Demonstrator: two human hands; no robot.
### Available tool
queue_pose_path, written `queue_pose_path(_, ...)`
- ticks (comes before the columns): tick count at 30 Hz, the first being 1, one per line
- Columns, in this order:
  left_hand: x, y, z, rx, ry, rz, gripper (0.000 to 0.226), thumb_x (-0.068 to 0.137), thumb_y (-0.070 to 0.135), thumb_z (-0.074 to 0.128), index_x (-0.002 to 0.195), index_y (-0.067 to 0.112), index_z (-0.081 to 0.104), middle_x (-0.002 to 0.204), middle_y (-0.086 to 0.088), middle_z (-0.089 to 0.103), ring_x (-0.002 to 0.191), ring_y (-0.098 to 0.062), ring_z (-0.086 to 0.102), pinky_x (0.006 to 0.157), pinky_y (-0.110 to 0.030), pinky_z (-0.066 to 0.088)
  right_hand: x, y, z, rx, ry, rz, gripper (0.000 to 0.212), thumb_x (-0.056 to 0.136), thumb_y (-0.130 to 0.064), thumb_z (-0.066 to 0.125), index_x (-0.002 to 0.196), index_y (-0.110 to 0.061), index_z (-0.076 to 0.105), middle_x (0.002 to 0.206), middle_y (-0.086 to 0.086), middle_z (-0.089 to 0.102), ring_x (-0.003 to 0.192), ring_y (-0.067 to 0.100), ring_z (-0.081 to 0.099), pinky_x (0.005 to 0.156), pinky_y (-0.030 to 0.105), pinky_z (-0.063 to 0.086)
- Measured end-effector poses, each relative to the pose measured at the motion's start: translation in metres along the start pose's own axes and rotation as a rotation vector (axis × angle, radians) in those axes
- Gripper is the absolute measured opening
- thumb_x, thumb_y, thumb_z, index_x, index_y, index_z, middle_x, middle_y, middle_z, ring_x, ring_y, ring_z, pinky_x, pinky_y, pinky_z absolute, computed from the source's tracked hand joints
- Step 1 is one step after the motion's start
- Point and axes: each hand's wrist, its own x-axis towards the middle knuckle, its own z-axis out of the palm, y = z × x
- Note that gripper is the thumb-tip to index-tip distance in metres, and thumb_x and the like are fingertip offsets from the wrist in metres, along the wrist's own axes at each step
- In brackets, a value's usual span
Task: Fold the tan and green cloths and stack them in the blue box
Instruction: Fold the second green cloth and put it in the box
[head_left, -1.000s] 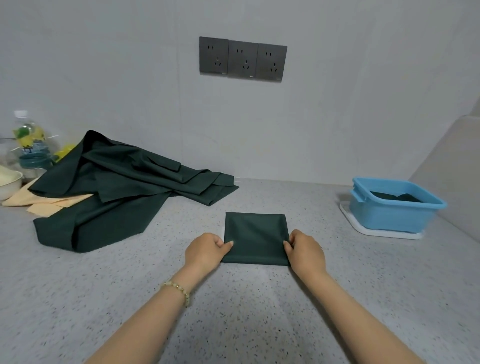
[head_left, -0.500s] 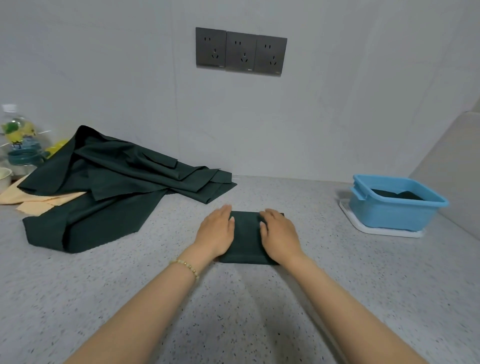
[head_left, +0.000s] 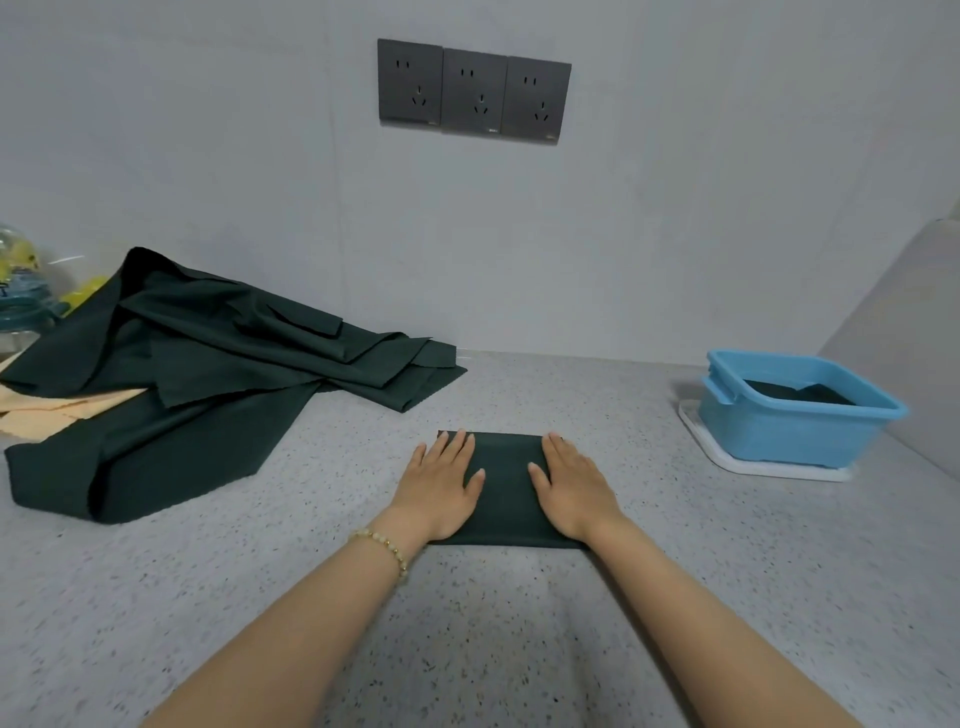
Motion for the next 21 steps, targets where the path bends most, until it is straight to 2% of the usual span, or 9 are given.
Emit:
queue_pose_path(4,-0.009,0.003,0.002,0.001,-0.020,0.017,0.078,0.094,0.065,0.019,0.153,0.021,-0.004,0.160,0.001,-0.010,0.147,-0.016,-0.012,0.120,-0.038,-0.007,-0.010,0.006,0.000,-0.030,-0.016,-0.028,0.059,0.103,-0.042,0.014,0.151,-0.013,-0.003,0.160,0.000,-0.007,0.146,0.013,-0.008,0.119,0.030,-0.005)
queue_pose_path(9,-0.036,0.004,0.005,-0.042,-0.069,0.069,0.105,0.068,0.090,0.017,0.152,0.032,-0.006,0.159,-0.001,-0.015,0.145,-0.017,-0.019,0.118,-0.041,-0.013,-0.032,0.010,0.003,-0.040,-0.003,-0.067,0.060,0.102,-0.044,0.015,0.151,-0.014,-0.001,0.160,0.000,-0.005,0.146,0.012,-0.010,0.118,0.030,-0.009)
queue_pose_path(10,-0.042,0.004,0.005,-0.042,-0.074,0.080,0.105,0.066,0.092,0.015,0.151,0.035,-0.005,0.159,0.000,-0.015,0.145,-0.017,-0.019,0.118,-0.042,-0.013,-0.038,0.011,0.002,-0.043,0.015,-0.093,0.059,0.102,-0.044,0.017,0.152,-0.015,0.003,0.160,-0.001,-0.001,0.146,0.012,-0.008,0.117,0.030,-0.009)
queue_pose_path(12,-0.051,0.004,0.003,-0.044,-0.062,0.112,0.090,0.073,0.087,0.020,0.150,0.043,0.001,0.160,0.004,-0.009,0.146,-0.018,-0.015,0.118,-0.043,-0.014,-0.052,0.013,0.000,-0.036,0.088,-0.188,0.053,0.102,-0.041,0.026,0.150,-0.019,0.022,0.158,-0.004,0.016,0.147,0.011,0.004,0.117,0.028,-0.008)
queue_pose_path(14,-0.059,0.004,-0.001,-0.046,-0.005,0.197,0.066,0.087,0.073,0.027,0.147,0.048,0.017,0.160,0.009,0.008,0.147,-0.015,0.000,0.118,-0.040,-0.013,-0.066,0.016,-0.005,0.004,0.186,-0.323,0.040,0.101,-0.033,0.040,0.139,-0.025,0.046,0.147,-0.008,0.041,0.139,0.009,0.029,0.115,0.021,0.000)
queue_pose_path(16,-0.066,0.003,-0.007,-0.015,0.070,0.322,0.048,0.095,0.058,0.034,0.141,0.046,0.035,0.153,0.015,0.028,0.143,-0.007,0.019,0.117,-0.030,-0.007,-0.079,0.020,-0.010,0.021,0.224,-0.418,0.032,0.098,-0.029,0.047,0.129,-0.028,0.057,0.135,-0.010,0.053,0.126,0.007,0.046,0.108,0.012,0.010)
queue_pose_path(18,-0.073,0.001,-0.011,-0.009,0.130,0.385,0.043,0.095,0.055,0.037,0.135,0.043,0.047,0.146,0.018,0.041,0.136,0.001,0.032,0.114,-0.020,-0.002,-0.089,0.025,-0.013,-0.002,0.200,-0.458,0.036,0.097,-0.040,0.046,0.131,-0.031,0.055,0.137,-0.014,0.051,0.126,0.004,0.044,0.106,0.010,0.012)
queue_pose_path(19,-0.077,-0.001,-0.013,-0.021,0.150,0.387,0.046,0.093,0.061,0.037,0.133,0.042,0.049,0.144,0.019,0.044,0.133,0.003,0.035,0.113,-0.018,-0.001,-0.093,0.028,-0.014,-0.013,0.168,-0.468,0.044,0.095,-0.050,0.044,0.135,-0.033,0.051,0.140,-0.017,0.046,0.129,0.001,0.039,0.107,0.011,0.012)
queue_pose_path(21,-0.085,-0.006,-0.017,-0.026,0.130,0.376,0.067,0.081,0.078,0.034,0.135,0.042,0.048,0.143,0.021,0.043,0.132,0.004,0.034,0.115,-0.020,0.000,-0.099,0.035,-0.017,-0.060,0.096,-0.488,0.065,0.087,-0.069,0.038,0.142,-0.034,0.041,0.147,-0.021,0.035,0.135,-0.003,0.029,0.113,0.016,0.009)
